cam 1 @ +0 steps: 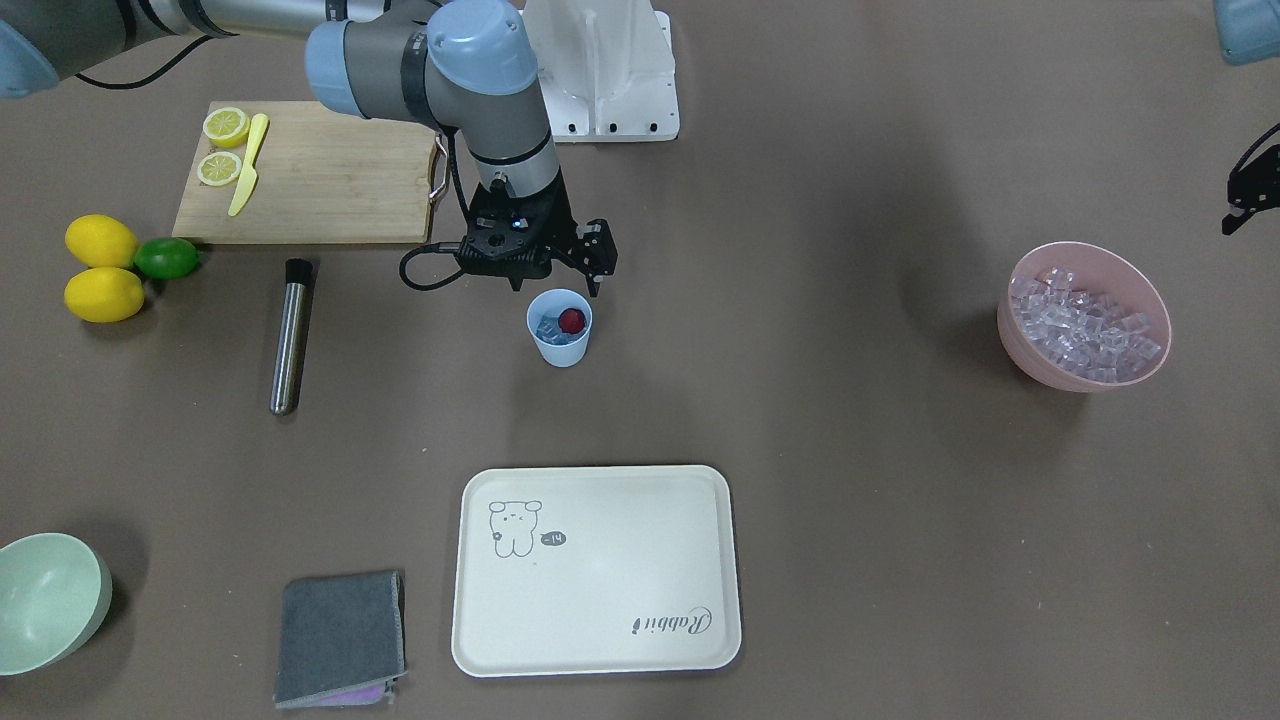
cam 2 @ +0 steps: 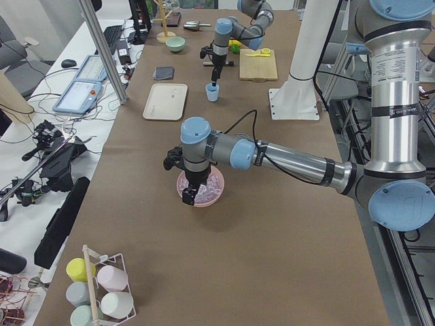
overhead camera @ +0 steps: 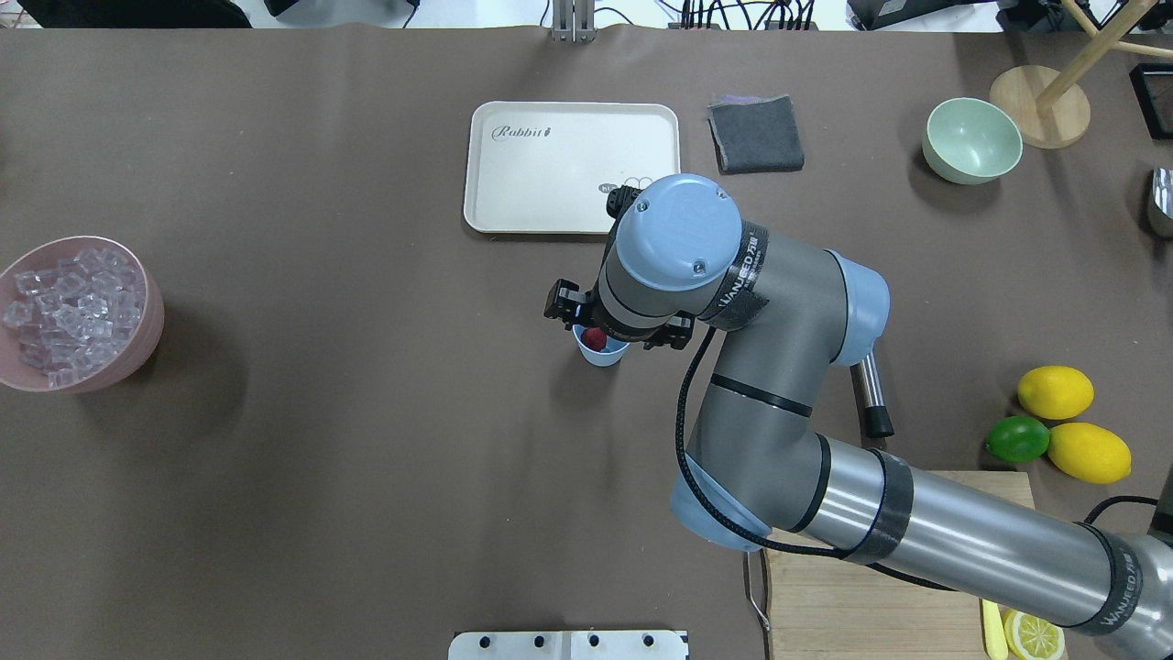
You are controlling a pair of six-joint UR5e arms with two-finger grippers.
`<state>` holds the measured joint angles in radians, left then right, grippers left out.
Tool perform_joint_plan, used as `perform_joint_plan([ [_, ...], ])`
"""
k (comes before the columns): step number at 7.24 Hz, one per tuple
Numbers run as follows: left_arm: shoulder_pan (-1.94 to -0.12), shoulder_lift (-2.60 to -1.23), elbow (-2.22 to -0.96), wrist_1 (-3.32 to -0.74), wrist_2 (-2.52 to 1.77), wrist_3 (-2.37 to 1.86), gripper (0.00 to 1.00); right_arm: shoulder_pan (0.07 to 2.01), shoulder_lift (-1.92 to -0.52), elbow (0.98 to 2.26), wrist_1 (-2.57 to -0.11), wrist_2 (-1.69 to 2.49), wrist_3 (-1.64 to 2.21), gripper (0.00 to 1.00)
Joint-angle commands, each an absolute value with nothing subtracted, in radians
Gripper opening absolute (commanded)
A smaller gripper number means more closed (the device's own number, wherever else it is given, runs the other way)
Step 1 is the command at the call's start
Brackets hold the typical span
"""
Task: Mash ice and strawberries in cup
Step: 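Open the right gripper to drop the strawberry into the cup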
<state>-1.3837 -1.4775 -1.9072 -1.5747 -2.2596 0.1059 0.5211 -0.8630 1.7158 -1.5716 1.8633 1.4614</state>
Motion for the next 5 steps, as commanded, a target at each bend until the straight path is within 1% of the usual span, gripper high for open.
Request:
perform_joint_plan([
  [1, -1.384, -1.477, -1.907, -1.575, -2.26, 0.106, 0.99, 0.61, -0.868, 1.743, -1.731, 2.047, 1.447, 1.0],
  [2, -1.384, -1.477, -1.907, -1.575, -2.26, 0.106, 0.99, 0.664, -0.874, 1.747, -1.799, 2.099, 1.383, 1.0],
  [4, -1.384, -1.479, -1.898, -1.577, -2.26, 0.106, 0.99, 0.75, -0.897, 1.772, -2.028, 2.125, 1.106, 1.0],
  [5, -1.384, -1.477, -1.899, -1.577, -2.26, 0.106, 0.99, 0.802, -0.944, 1.816, -2.045, 2.114, 0.978, 1.0],
])
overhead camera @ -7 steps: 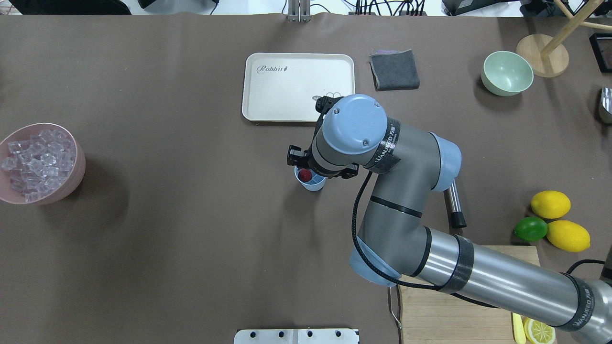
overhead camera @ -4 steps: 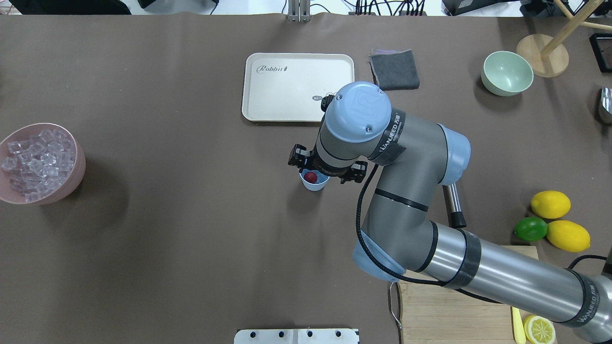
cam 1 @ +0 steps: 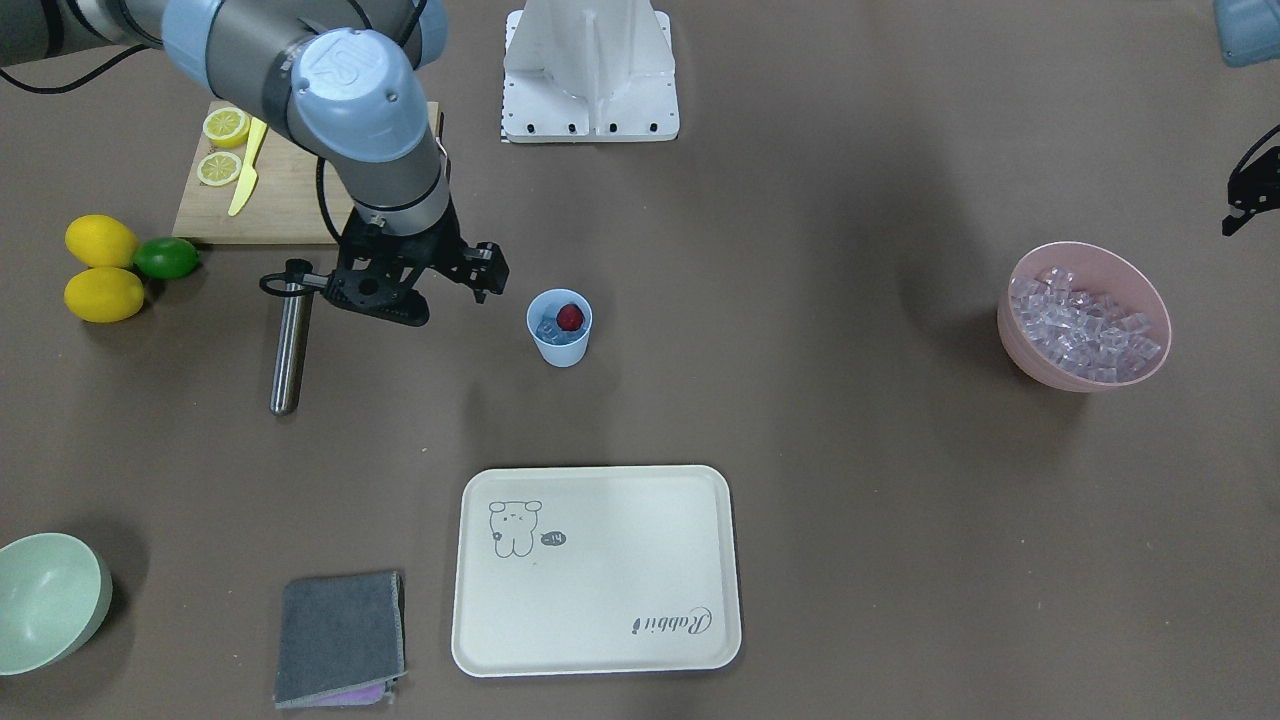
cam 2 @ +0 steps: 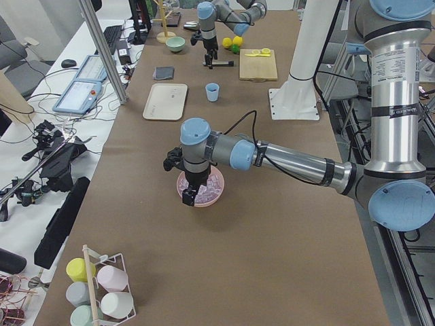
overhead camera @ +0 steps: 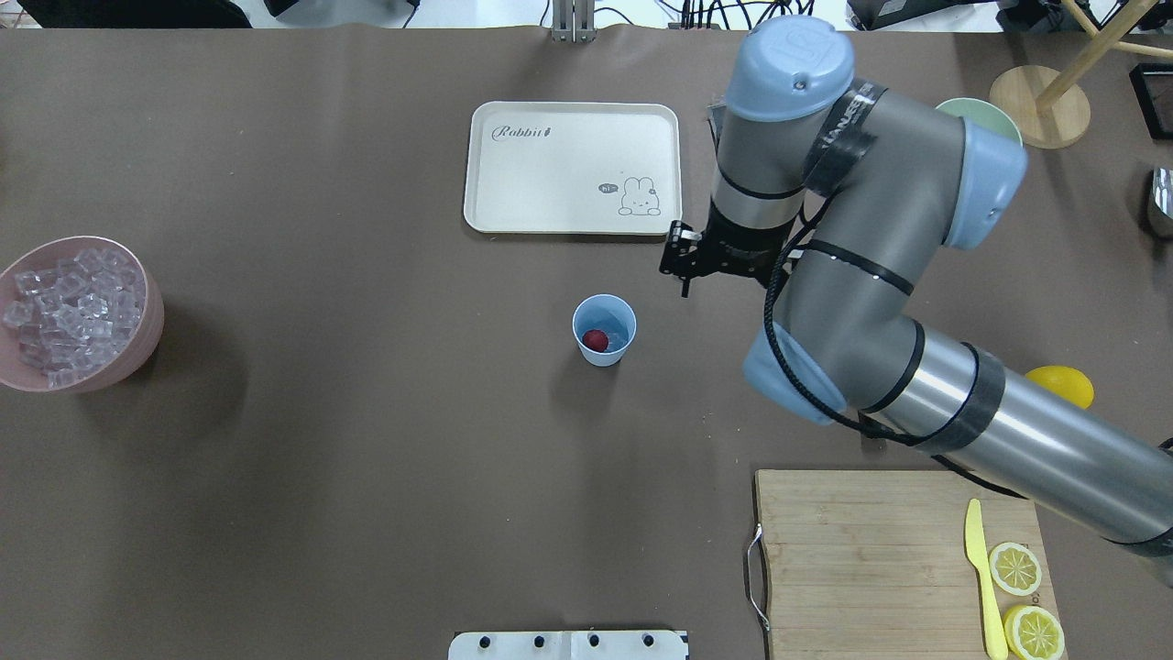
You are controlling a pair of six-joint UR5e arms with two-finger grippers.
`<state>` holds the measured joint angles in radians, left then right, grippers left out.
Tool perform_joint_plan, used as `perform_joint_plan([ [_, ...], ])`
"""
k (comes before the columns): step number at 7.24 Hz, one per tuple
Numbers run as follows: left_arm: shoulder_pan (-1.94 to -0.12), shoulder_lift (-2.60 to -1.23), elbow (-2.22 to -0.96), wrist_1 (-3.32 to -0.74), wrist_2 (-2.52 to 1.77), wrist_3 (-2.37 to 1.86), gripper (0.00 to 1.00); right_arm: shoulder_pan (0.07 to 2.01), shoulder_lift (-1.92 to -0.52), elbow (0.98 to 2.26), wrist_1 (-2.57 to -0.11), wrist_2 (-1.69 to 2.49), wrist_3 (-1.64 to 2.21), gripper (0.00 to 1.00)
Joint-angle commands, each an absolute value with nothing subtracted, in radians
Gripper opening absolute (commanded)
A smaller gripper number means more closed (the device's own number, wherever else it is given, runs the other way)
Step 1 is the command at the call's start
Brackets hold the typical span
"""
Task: Mash ice and strawberries in cup
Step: 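Move the right gripper to the upright end of the metal rod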
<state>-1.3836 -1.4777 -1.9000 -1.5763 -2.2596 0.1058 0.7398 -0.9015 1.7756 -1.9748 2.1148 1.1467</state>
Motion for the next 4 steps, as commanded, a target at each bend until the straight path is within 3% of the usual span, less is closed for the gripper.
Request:
perform_joint_plan([
  [1, -1.384, -1.477, -1.896, -1.577, -2.26, 0.106, 0.99, 0.861, -1.006, 1.853, -2.046, 2.109, 0.883, 1.0],
  [4, -1.384, -1.476, -1.896, -1.572, -2.26, 0.106, 0.99, 0.968, -1.153, 1.861, -2.014, 2.121, 0.559, 1.0],
])
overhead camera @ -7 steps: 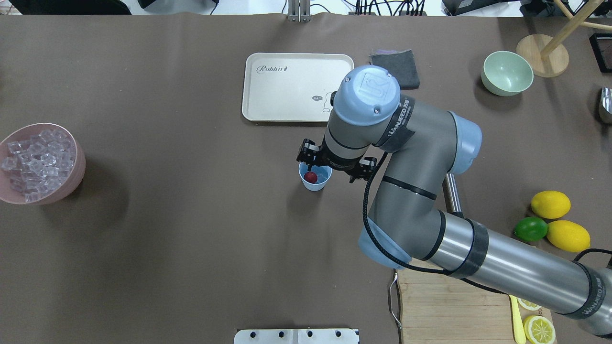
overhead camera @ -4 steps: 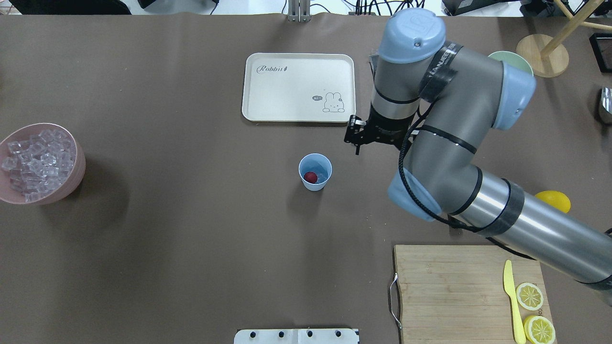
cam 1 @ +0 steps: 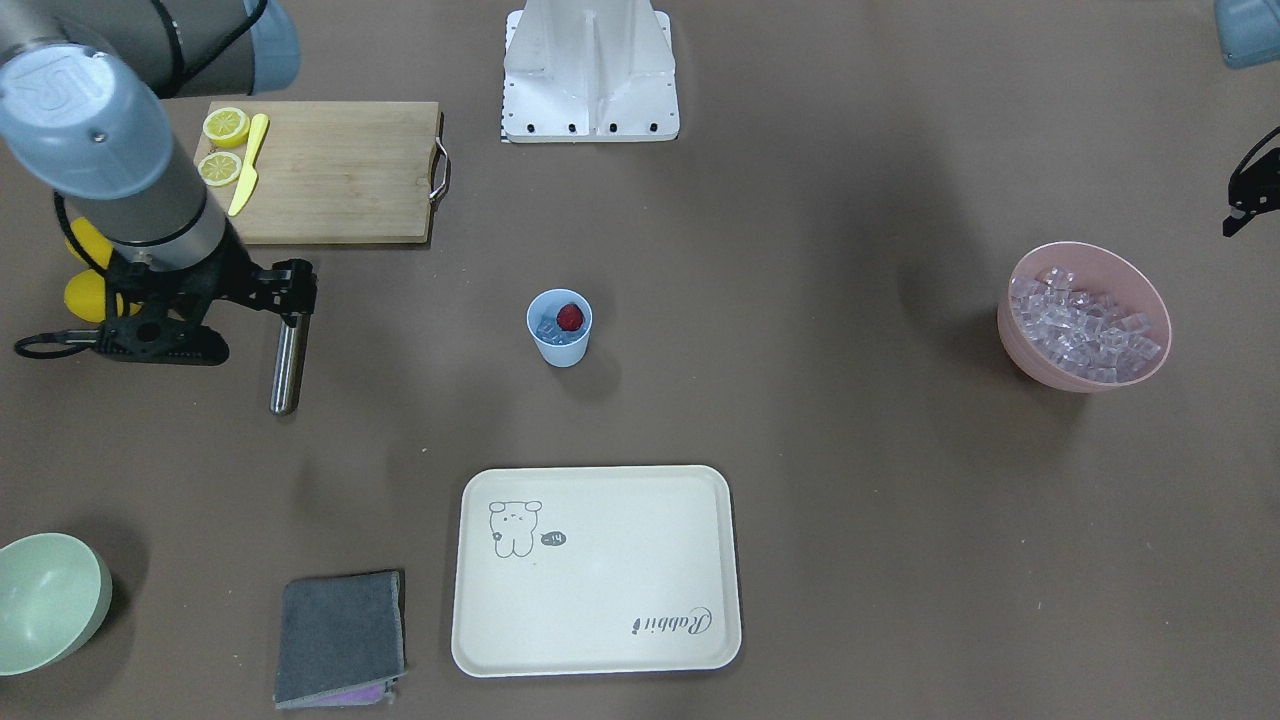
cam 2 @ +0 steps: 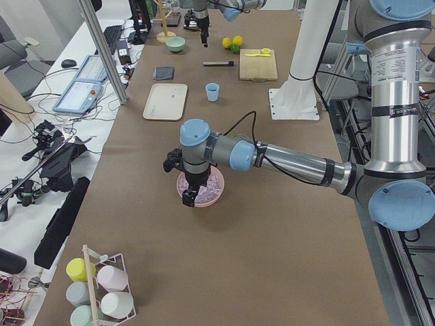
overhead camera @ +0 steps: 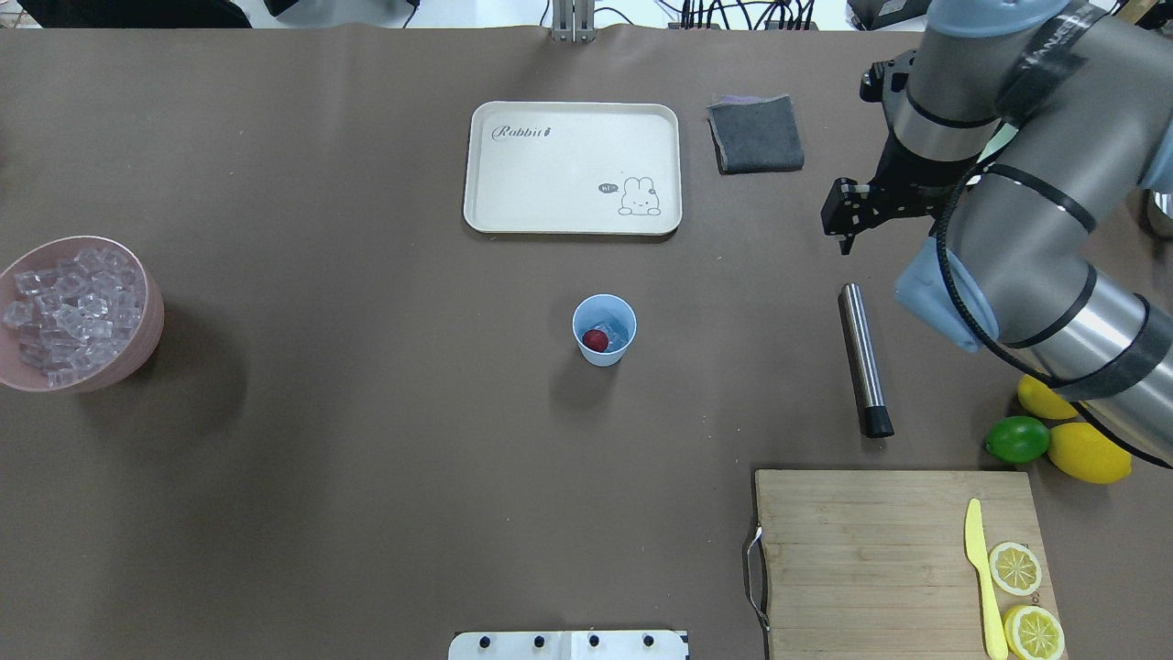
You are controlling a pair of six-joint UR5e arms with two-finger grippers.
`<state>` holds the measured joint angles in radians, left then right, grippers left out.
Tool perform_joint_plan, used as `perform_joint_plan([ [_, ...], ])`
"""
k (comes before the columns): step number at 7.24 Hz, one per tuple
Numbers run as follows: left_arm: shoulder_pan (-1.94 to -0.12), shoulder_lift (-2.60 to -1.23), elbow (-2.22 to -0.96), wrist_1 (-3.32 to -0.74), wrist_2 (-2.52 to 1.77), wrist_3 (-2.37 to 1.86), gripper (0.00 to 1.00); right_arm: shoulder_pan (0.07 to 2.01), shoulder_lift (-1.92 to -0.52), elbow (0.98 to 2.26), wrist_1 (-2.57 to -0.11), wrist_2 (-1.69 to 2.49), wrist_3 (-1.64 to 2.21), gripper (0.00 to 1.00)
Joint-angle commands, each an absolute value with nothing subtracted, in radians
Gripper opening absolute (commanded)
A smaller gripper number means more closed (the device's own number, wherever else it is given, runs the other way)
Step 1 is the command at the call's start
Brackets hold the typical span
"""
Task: Mash ice and strawberries in cup
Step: 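Move the right gripper to the upright end of the metal rod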
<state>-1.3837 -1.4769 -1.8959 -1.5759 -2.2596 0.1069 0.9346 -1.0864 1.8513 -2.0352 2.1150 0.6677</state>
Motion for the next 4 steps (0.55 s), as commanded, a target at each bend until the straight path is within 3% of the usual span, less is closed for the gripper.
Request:
perform_joint_plan([
  [1, -1.385, -1.468, -1.894, -1.548, -2.26, 0.104, 0.99, 0.968, -1.223, 1.865, -1.918, 2.137, 0.566, 1.0],
  [4, -1.464, -1.43, -1.885, -1.474, -2.365, 0.098, 0.99, 0.966, -1.374, 1.868, -1.763, 2.166, 0.659, 1.0],
])
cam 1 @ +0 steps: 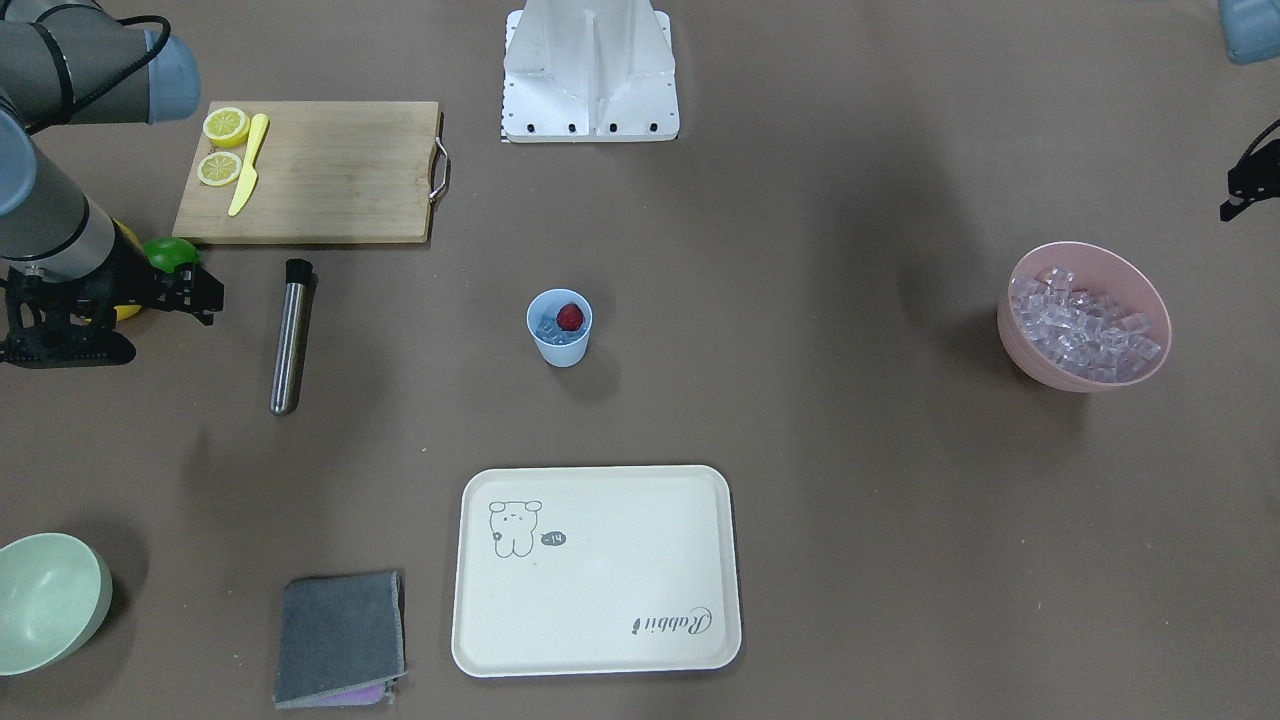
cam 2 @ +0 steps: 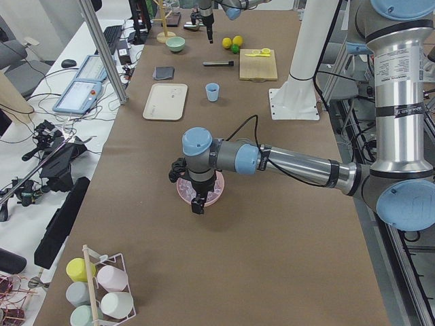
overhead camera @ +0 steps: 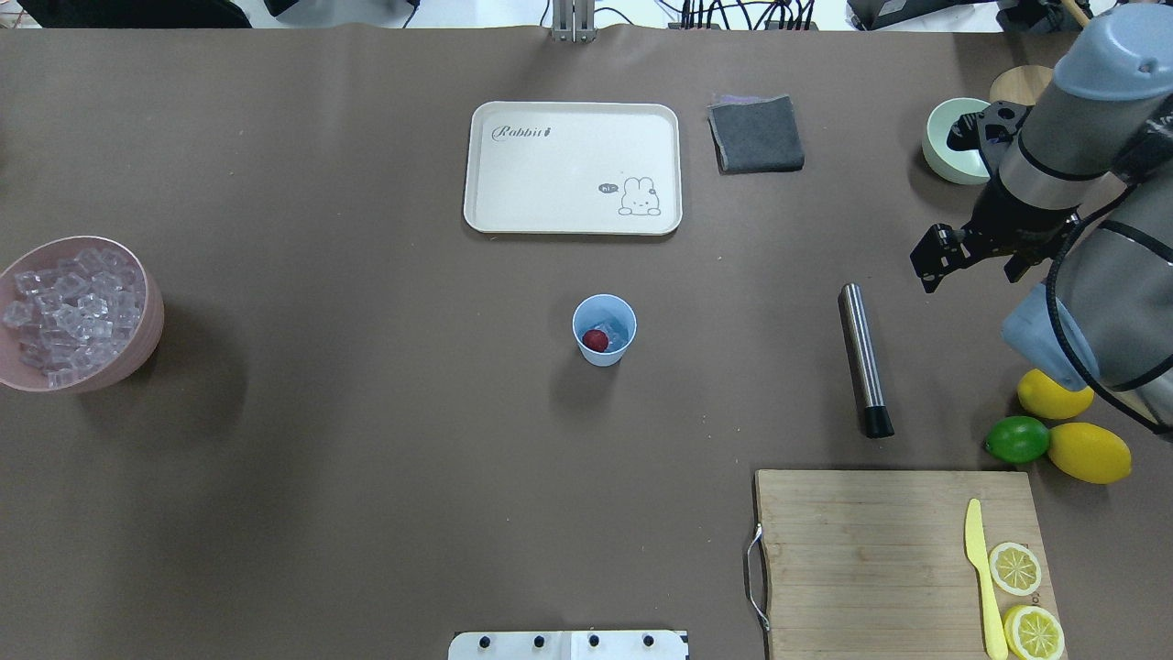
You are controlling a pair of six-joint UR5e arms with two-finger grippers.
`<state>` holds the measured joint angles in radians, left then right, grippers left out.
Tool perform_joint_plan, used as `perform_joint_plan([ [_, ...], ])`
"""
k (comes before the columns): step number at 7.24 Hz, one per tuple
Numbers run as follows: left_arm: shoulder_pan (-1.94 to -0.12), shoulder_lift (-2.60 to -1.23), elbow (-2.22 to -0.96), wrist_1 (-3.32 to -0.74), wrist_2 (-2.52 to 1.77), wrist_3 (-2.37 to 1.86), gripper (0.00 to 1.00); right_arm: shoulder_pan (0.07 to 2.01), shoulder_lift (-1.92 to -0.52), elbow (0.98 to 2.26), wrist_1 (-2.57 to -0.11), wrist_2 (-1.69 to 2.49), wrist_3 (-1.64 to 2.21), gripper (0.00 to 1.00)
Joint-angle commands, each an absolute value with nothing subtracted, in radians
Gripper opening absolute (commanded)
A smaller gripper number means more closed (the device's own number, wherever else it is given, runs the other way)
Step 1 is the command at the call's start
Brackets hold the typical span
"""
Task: Mash ice and strawberries in cup
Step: 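Move the right gripper to the upright end of the metal rod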
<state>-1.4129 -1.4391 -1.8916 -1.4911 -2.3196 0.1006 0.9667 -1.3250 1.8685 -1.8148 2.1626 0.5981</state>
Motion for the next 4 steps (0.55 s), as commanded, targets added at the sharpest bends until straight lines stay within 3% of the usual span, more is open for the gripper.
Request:
perform_joint_plan([
  [1, -1.498, -1.422, -1.884, -1.48, -2.367, 0.101, 0.99, 0.966, -1.376, 1.876, -1.744, 2.167, 0.713, 0.99],
  [4, -1.5, -1.414, -1.893, -1.486, -2.359, 0.104, 0.99, 0.879, -1.332, 1.807, -1.7, 2.164, 0.773, 0.99],
])
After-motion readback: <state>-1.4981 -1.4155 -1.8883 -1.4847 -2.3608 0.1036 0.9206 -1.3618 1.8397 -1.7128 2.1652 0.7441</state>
